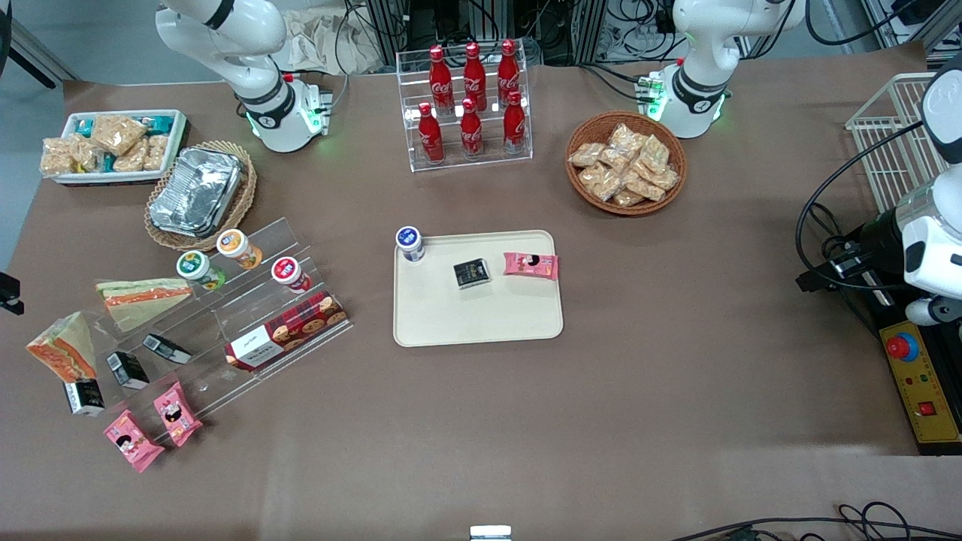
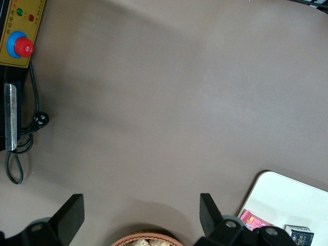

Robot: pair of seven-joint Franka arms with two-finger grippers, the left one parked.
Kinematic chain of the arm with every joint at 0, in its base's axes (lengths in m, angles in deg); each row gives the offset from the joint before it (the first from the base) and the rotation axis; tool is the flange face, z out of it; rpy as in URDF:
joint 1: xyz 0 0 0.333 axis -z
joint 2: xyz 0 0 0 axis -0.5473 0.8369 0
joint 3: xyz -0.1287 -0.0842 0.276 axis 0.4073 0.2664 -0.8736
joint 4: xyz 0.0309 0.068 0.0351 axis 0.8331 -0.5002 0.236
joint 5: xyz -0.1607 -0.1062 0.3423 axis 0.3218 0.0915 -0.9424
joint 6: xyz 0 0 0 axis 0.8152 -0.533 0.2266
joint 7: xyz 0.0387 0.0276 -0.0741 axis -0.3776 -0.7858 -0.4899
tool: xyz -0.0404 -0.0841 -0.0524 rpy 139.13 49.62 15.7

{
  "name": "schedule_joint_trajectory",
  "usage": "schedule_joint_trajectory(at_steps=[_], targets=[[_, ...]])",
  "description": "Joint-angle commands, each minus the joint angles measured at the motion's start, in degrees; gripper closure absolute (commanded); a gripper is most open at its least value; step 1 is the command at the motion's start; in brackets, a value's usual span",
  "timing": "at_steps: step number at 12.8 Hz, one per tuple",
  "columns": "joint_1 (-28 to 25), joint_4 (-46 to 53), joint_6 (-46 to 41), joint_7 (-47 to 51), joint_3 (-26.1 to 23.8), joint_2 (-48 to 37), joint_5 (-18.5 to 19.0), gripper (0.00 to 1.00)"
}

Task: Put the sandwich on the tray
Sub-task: 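Lower the right gripper onto the wrapped sandwich in the acrylic rack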

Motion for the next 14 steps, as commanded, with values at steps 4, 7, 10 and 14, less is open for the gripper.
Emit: schedule_joint_trajectory(at_steps=[4, 7, 10, 14], targets=[[2.6, -3.2, 9.6, -5.9, 0.4, 4.2, -3.3, 0.01], [2.5, -7.3, 12.7, -6.0, 0.3, 4.3, -3.3, 0.01], [2.2, -10.1, 14.6, -6.0, 0.3, 4.3, -3.3, 0.01], [2.6, -13.7, 20.7, -8.2, 0.3, 4.7, -3.3, 0.01]])
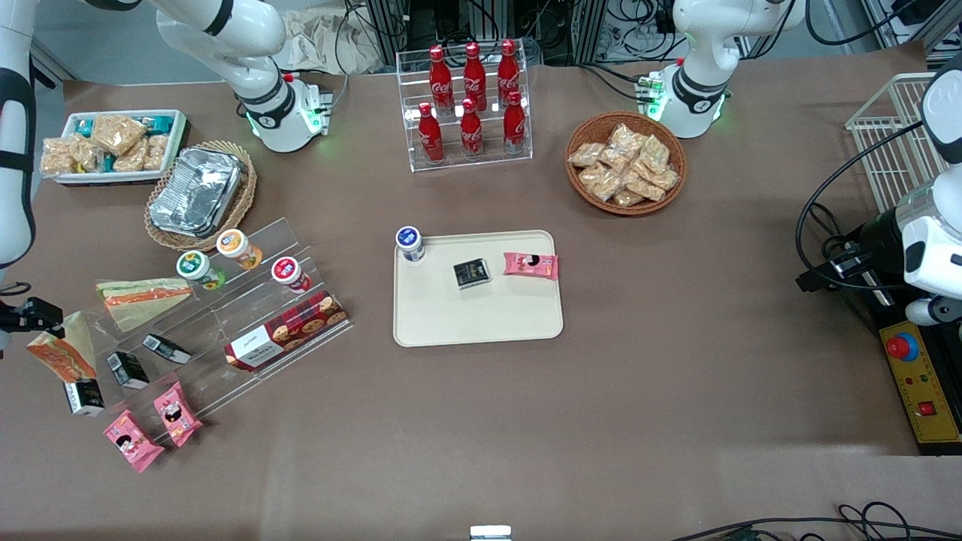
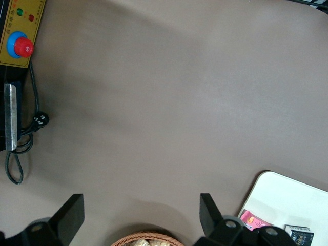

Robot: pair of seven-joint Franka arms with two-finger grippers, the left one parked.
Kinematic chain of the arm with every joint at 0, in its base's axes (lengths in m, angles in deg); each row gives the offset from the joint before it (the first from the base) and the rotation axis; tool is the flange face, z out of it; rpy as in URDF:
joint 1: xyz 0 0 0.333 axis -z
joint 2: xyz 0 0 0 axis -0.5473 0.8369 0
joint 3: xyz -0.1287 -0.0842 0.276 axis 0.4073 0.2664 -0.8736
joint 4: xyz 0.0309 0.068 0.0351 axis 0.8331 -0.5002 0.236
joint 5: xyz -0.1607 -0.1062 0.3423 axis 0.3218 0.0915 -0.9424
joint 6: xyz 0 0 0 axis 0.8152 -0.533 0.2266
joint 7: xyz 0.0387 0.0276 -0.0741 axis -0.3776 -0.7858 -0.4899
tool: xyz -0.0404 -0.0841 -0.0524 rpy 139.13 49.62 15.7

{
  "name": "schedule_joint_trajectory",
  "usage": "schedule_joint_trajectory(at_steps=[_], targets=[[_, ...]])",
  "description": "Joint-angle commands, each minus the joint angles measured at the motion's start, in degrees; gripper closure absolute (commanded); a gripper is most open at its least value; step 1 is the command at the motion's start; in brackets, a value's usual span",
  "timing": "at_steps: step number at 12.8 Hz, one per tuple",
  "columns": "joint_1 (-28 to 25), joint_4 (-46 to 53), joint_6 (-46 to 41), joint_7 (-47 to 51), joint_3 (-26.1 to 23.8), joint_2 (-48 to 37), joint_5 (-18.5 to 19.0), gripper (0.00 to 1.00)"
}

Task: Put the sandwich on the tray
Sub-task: 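Close the right gripper on the wrapped sandwich and lift it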

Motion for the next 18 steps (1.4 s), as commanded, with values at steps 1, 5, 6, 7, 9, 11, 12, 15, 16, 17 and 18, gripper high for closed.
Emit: schedule_joint_trajectory(at_steps=[1, 5, 6, 7, 9, 11, 12, 15, 16, 17, 18], targets=[[0.2, -2.5, 3.5, -2.2, 0.1, -0.1, -1.2, 0.01], [0.3, -2.5, 5.7, -2.2, 0.1, 1.7, -1.2, 0.01], [0.3, -2.5, 6.1, -2.2, 0.1, 2.0, -1.2, 0.01], [0.4, -2.4, 6.3, -2.1, 0.1, 2.5, -1.3, 0.02], [0.8, -2.4, 7.5, -2.2, 0.1, 3.6, -2.8, 0.05], [0.9, -2.4, 7.7, -2.4, 0.1, 3.8, -2.8, 0.35], [0.9, -2.3, 7.6, -3.3, 0.1, 4.1, -2.8, 0.54], [1.3, -2.1, 7.5, -6.5, 0.1, 4.2, -2.8, 1.0], [1.4, -1.9, 7.5, -6.5, 0.1, 4.3, -2.8, 1.0], [1.4, -1.7, 7.5, -6.5, 0.1, 4.3, -3.0, 1.0], [1.5, -1.4, 7.2, -6.5, 0.1, 4.3, -3.7, 1.0]])
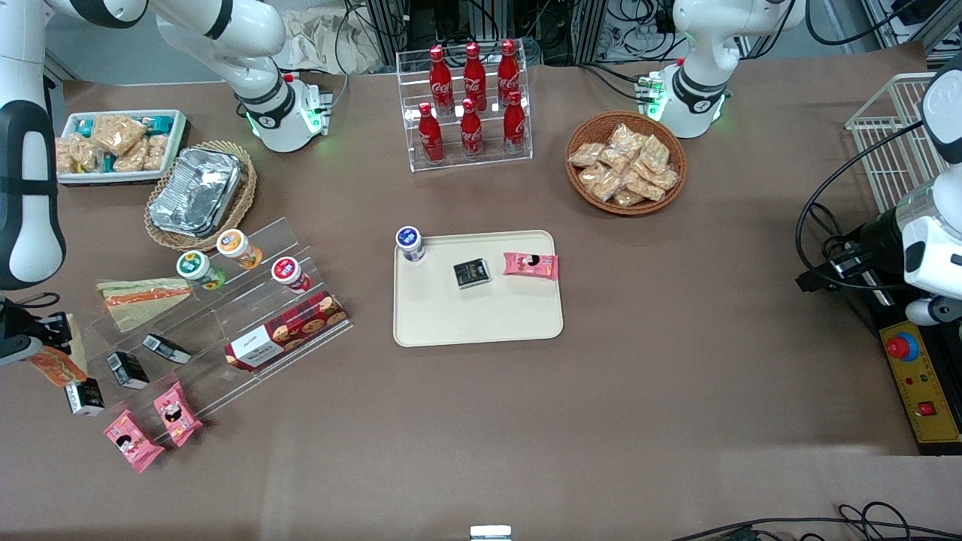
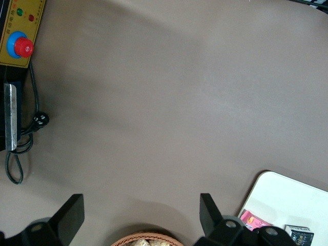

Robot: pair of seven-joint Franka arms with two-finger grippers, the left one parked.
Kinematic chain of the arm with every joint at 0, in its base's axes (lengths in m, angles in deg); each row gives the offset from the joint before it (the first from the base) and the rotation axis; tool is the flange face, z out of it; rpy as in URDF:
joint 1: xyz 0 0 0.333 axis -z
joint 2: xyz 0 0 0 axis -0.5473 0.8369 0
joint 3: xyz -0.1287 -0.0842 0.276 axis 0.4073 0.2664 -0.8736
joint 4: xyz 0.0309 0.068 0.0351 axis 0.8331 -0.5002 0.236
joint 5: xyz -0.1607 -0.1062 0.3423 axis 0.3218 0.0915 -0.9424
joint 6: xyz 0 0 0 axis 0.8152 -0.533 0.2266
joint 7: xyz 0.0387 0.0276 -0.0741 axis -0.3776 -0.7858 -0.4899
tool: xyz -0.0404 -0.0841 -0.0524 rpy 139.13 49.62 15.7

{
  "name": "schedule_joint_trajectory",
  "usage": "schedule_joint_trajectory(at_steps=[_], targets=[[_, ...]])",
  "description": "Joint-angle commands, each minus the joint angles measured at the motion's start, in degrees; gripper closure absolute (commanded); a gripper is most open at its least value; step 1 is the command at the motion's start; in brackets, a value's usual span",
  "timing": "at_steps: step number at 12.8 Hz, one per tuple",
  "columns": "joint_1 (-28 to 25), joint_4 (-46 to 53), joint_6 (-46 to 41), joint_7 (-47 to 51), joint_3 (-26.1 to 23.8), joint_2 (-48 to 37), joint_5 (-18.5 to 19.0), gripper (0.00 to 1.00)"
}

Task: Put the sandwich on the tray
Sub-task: 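Close the right gripper on the wrapped sandwich and lift it, then carry the sandwich with the right gripper over to the cream tray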

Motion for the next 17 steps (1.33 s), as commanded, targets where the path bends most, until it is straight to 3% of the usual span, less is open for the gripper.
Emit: schedule_joint_trajectory(at_steps=[1, 5, 11, 13, 17], targets=[[0.9, 1.6, -0.6, -1.7, 0.1, 0.2, -3.1, 1.0], [1.7, 10.5, -18.2, -1.4, 0.2, -0.2, -5.9, 1.0], [1.0, 16.6, -33.9, -0.6, 0.2, -4.9, -5.0, 1.0], [-1.0, 19.7, -38.4, 0.3, 0.1, -4.9, -5.1, 1.0], [-9.6, 20.0, -43.6, 14.7, -0.1, -7.3, -5.5, 1.0]])
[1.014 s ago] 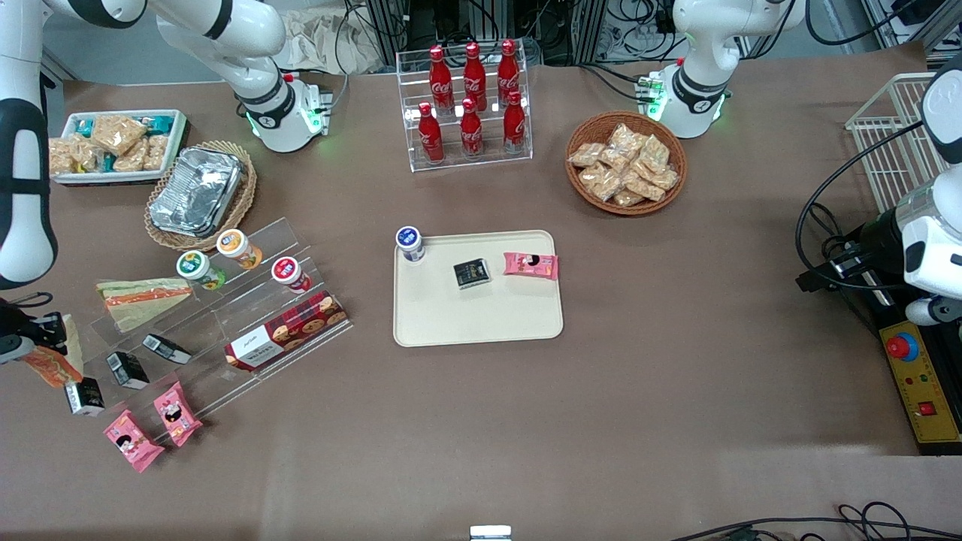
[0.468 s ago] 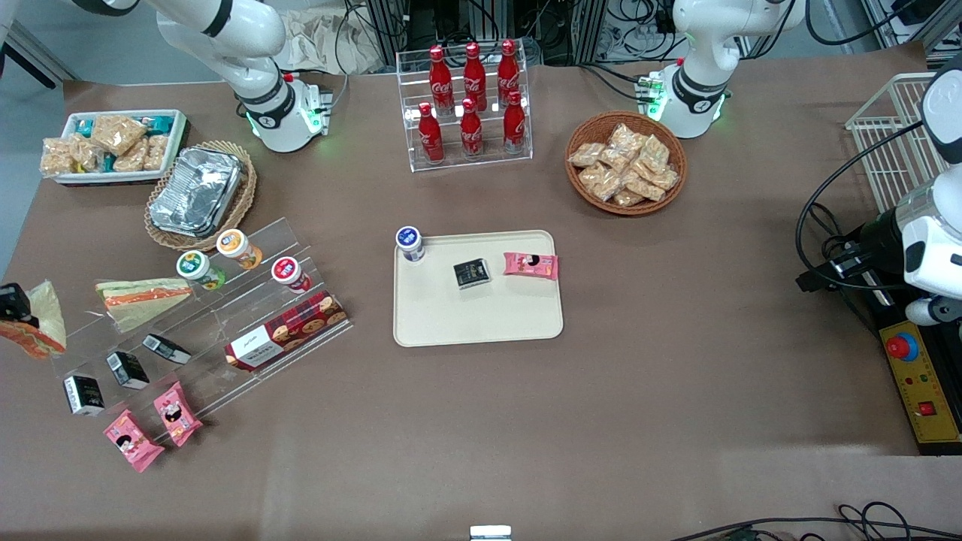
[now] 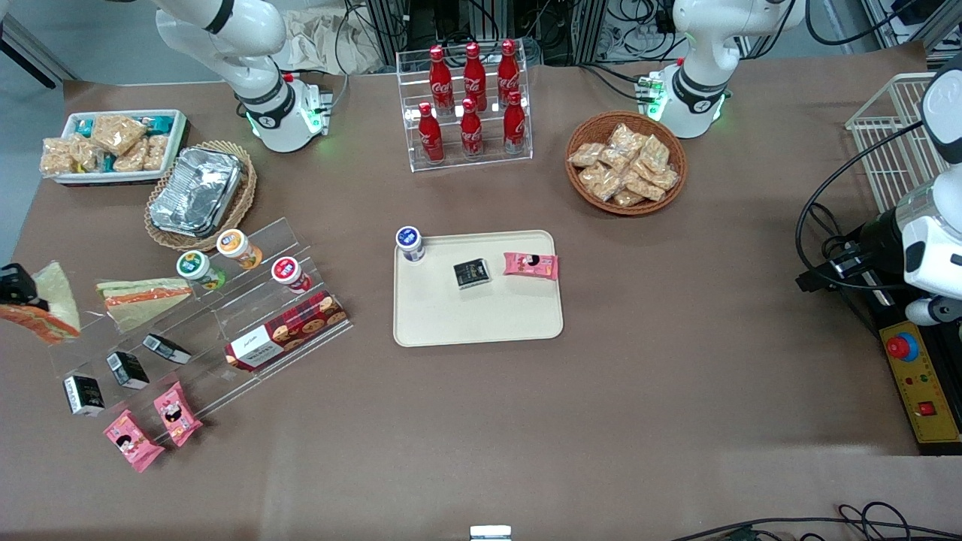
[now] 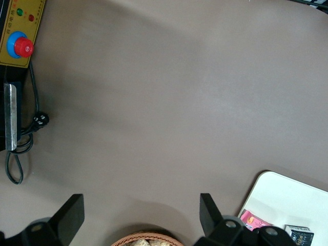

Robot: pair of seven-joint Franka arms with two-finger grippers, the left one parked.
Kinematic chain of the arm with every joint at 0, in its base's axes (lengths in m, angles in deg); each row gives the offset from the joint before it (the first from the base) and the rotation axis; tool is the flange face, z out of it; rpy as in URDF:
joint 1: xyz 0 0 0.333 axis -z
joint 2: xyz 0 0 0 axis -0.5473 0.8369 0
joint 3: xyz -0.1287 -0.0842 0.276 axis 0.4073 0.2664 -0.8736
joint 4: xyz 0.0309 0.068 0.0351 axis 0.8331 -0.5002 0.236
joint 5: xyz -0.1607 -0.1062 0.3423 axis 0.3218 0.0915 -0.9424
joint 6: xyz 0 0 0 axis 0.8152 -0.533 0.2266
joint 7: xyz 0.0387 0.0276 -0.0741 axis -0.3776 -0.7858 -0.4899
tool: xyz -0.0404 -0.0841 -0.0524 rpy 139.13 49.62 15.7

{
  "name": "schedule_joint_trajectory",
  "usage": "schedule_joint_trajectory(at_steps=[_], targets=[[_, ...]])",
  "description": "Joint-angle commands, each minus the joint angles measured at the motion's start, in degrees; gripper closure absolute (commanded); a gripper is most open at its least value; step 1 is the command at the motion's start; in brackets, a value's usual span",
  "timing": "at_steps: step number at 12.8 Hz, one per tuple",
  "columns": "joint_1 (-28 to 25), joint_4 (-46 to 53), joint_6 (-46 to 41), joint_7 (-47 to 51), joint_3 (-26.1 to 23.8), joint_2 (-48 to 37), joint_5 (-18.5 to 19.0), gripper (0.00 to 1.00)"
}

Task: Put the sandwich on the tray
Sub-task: 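Carry the sandwich with the right gripper over to the cream tray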

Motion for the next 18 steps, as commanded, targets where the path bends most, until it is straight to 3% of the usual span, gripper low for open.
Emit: schedule_joint_trajectory(at_steps=[1, 3, 9, 18], targets=[[-5.9, 0.9, -2.5, 6.7, 0.1, -0.9, -1.2, 1.0], [-10.9, 1.1, -1.6, 7.2, -0.1, -0.8, -1.2, 1.0], [-23.0, 1.7, 5.5, 25.9, -1.3, 4.8, -1.3, 1.0], [-39.6, 1.7, 23.0, 26.5, -1.4, 17.1, -1.5, 1.0]])
